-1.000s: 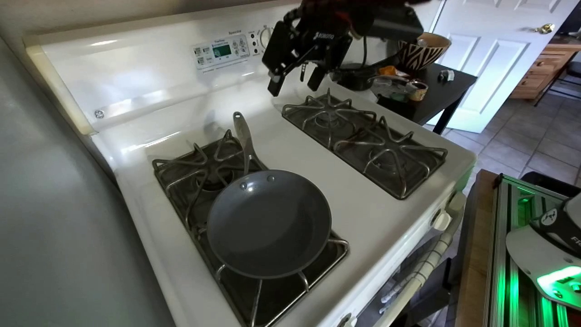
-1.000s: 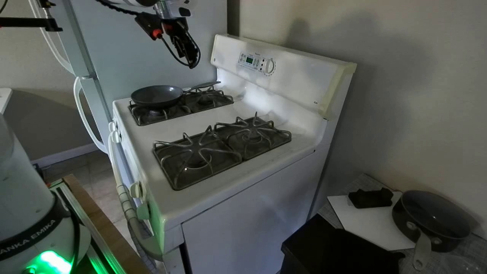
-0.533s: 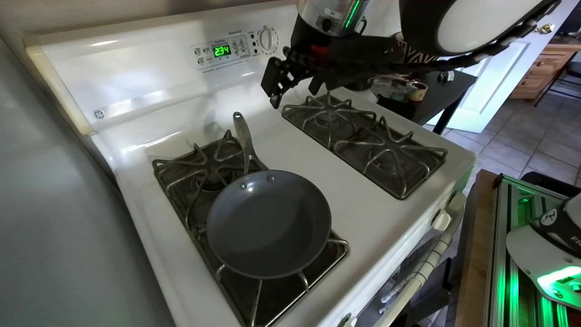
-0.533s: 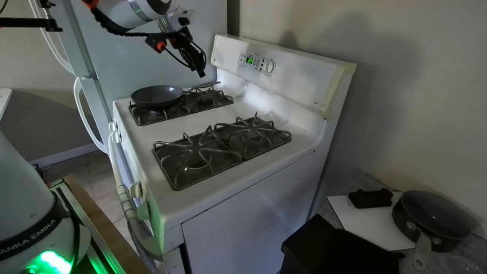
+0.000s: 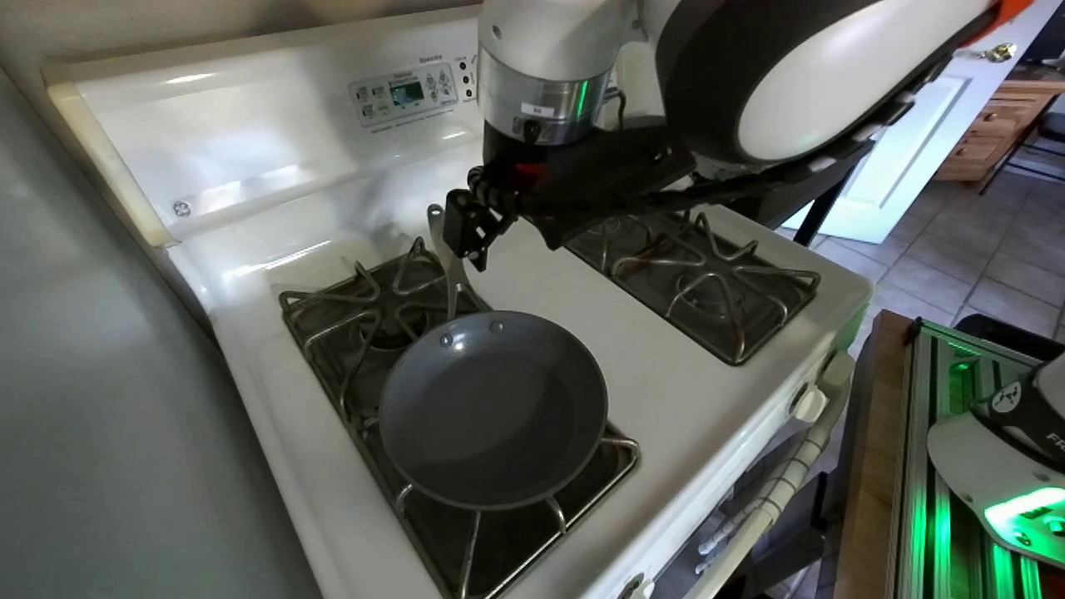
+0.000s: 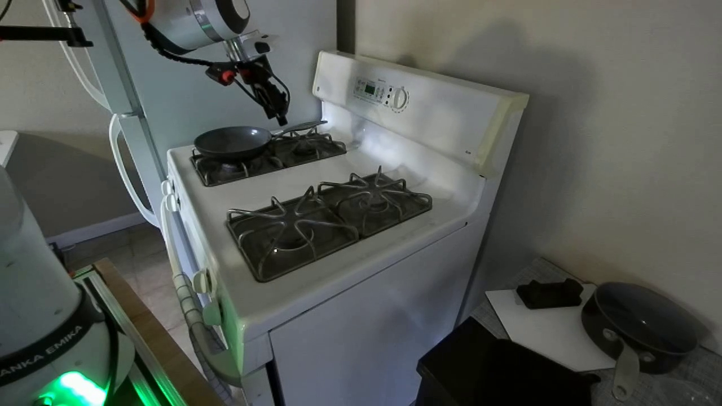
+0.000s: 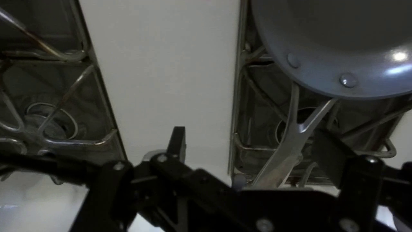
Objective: Move the pan to the right
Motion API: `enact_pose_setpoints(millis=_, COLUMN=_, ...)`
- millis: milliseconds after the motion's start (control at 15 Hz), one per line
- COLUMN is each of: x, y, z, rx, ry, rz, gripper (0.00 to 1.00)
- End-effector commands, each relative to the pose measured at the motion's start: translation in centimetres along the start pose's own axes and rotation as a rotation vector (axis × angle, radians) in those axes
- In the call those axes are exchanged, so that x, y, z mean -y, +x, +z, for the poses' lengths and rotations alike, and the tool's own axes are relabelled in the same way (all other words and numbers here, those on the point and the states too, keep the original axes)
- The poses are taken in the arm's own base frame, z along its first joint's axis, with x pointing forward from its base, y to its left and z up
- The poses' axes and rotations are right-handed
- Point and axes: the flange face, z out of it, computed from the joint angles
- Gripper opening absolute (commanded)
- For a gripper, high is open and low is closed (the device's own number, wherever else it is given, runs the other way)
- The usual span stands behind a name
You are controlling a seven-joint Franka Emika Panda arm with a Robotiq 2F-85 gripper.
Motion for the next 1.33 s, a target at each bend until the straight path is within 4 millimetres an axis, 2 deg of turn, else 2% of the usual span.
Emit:
enact_pose_setpoints(millis=0, x=2.6, y=1.0, z=1.9, rx=0.018, ry=0.016, rz=0.046, gripper=1.00)
enact_pose_setpoints(millis=267, x=4.1, y=2.1, z=3.2, rx=0.020, ry=0.028, rz=0.068, gripper=1.00)
enact_pose_setpoints(millis=600, x=5.6, y=2.3, z=4.6, rx=0.044, ry=0.023, rz=0.086, gripper=1.00)
enact_pose_setpoints(millis=800, x=6.2, y=2.1, z=5.2, rx=0.055, ry=0.012, rz=0.090, gripper=1.00)
enact_pose_setpoints(millis=1067, x=6.5, y=2.1, z=5.9, rx=0.067, ry=0.007, rz=0.101, gripper=0.89)
enact_pose_setpoints(millis=1267, x=6.7, y=1.8, z=6.1, rx=0.079, ry=0.003, rz=0.106, gripper=0.92)
